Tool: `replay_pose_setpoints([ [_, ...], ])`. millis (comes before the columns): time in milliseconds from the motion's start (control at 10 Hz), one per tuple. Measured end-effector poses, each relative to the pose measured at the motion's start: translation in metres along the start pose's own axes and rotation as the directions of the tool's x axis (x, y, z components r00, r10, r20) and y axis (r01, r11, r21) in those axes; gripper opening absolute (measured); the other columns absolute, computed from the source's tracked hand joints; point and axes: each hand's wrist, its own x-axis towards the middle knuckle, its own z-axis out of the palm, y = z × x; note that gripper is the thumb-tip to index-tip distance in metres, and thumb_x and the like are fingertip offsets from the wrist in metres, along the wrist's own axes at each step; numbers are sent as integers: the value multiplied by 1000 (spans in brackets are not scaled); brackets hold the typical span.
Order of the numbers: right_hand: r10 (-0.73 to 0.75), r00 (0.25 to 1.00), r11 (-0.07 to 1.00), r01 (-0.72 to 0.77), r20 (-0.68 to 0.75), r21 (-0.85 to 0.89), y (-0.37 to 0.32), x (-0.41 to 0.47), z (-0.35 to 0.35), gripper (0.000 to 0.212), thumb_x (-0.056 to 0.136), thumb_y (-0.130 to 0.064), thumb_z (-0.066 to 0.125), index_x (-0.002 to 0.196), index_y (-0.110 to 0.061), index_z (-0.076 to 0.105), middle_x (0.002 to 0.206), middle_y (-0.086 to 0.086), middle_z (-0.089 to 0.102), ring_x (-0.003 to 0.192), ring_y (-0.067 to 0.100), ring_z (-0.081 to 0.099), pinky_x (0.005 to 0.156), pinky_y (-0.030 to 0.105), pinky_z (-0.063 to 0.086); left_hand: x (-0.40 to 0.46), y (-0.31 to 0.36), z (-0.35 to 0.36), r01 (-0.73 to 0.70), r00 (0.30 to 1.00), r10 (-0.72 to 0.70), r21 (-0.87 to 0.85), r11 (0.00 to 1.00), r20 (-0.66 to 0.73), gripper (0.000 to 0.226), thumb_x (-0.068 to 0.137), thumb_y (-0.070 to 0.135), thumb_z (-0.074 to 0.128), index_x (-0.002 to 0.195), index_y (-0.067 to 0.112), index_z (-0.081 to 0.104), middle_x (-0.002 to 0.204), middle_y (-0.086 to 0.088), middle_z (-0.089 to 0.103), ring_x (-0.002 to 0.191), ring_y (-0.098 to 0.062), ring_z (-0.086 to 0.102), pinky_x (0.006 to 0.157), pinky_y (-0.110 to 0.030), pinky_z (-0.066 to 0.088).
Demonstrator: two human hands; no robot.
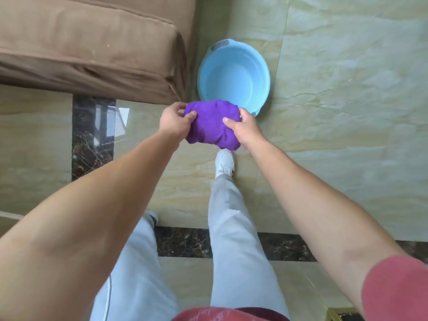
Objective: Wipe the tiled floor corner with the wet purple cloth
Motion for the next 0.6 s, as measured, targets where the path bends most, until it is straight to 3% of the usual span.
replay_pose_setpoints([
  [300,4,997,998,-8,-73,-60,-28,119,-80,33,89,-24,68,120,-15,61,112,5,71,105,27,69,98,45,54,97,74,103,-31,999,35,100,994,-38,36,93,23,67,126,10,64,115,-16,71,104,-30,70,96,-44,56],
  [400,63,997,993,-68,-53,-99,-29,147,-91,49,90,-33,68,134,-17,53,124,5,68,113,26,66,102,41,51,122,84,121,-14,999,24,213,977,-44,59,92,33,67,145,16,47,135,-12,59,122,-29,61,107,-39,48],
  [500,204,972,960,-223,-120,-169,-31,163,-105,72,92,-42,60,154,-21,29,146,8,55,129,28,56,105,33,44,135,90,127,37,998,-15,358,933,-64,76,92,42,63,155,15,31,155,-14,37,135,-29,50,113,-36,41],
  [600,226,946,923,-284,-232,-260,-24,162,-106,68,93,-36,52,154,-21,27,142,9,57,124,31,58,92,33,44,133,83,120,29,998,-1,400,916,-70,72,92,40,61,154,14,34,154,-13,37,132,-27,52,109,-29,40],
])
